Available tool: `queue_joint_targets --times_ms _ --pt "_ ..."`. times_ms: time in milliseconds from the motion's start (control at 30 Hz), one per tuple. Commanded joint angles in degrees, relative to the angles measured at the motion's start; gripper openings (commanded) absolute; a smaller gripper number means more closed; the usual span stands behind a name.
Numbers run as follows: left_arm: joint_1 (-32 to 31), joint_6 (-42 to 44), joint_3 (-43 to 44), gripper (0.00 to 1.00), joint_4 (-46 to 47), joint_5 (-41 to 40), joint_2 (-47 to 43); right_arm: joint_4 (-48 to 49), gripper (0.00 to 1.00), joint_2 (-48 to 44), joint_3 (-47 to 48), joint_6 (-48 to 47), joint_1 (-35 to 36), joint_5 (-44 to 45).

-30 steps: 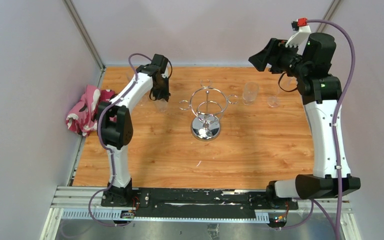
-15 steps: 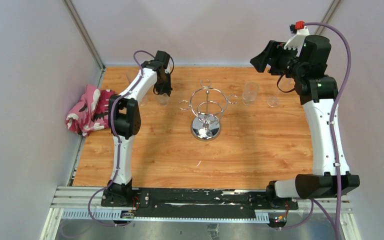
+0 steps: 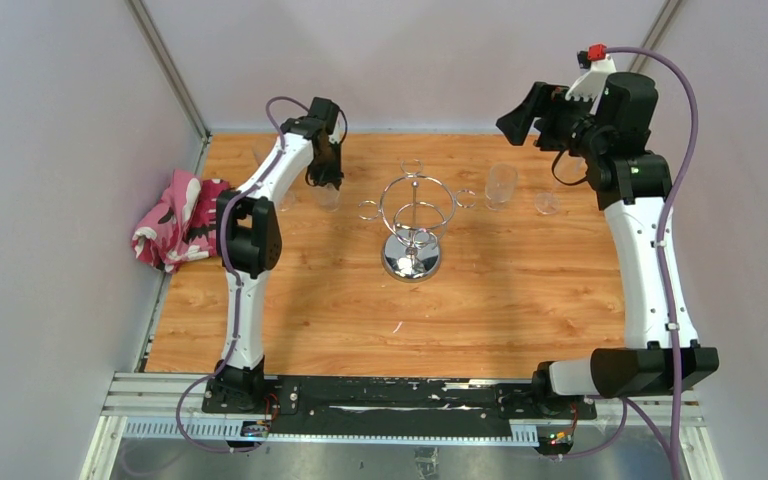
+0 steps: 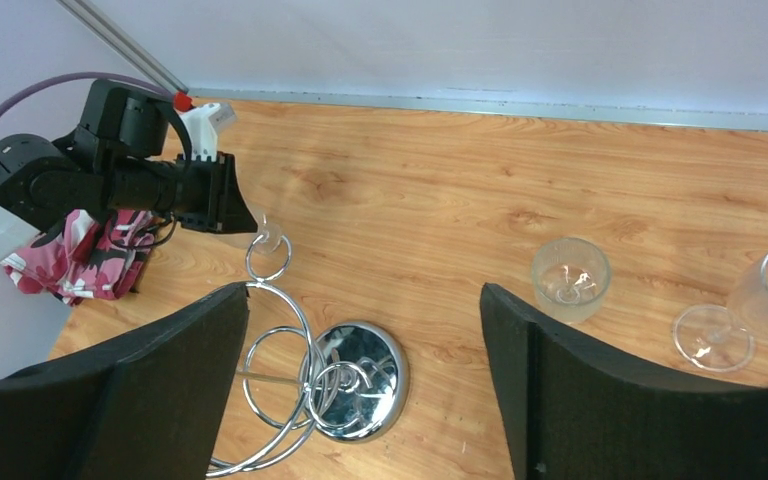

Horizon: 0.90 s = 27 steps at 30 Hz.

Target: Take the wine glass off the wine glass rack

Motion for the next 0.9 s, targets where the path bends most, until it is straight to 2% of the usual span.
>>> queue_joint_targets --times_ms 0,67,333,567,733,800,867 --pt "0.24 1.12 4.31 0.31 -0.05 0.44 -1.3 1.76 0.97 -0.59 -1.39 -0.29 -0.67 0.63" --pt "0.28 1.29 4.88 0.32 -0.21 0.29 -1.26 1.85 0.99 -0.59 -1.63 -0.29 -0.7 0.76" --pt "0.24 1.21 5.87 0.34 -0.58 -1.63 -3.13 3.0 0.99 -0.64 -2.42 0.12 -0.68 0.54" --pt "-1.35 1.75 10.15 0.35 -0.41 -8.26 -13.21 3.79 0.99 -0.86 -3.81 0.2 -0.71 4.27" --pt "-11.59 6.49 13.82 0.38 0.34 -20.65 -23.85 3.89 0.99 -1.81 -4.33 0.45 -0.66 5.46" --pt "-16.53 7.53 11.49 0.38 2.11 -24.2 -28.6 3.99 0.99 -2.72 -5.03 0.33 -0.66 5.91" --pt "-20.35 8.0 5.04 0.38 6.49 -26.78 -34.66 4.4 0.99 -3.89 -6.22 0.27 -0.61 6.37"
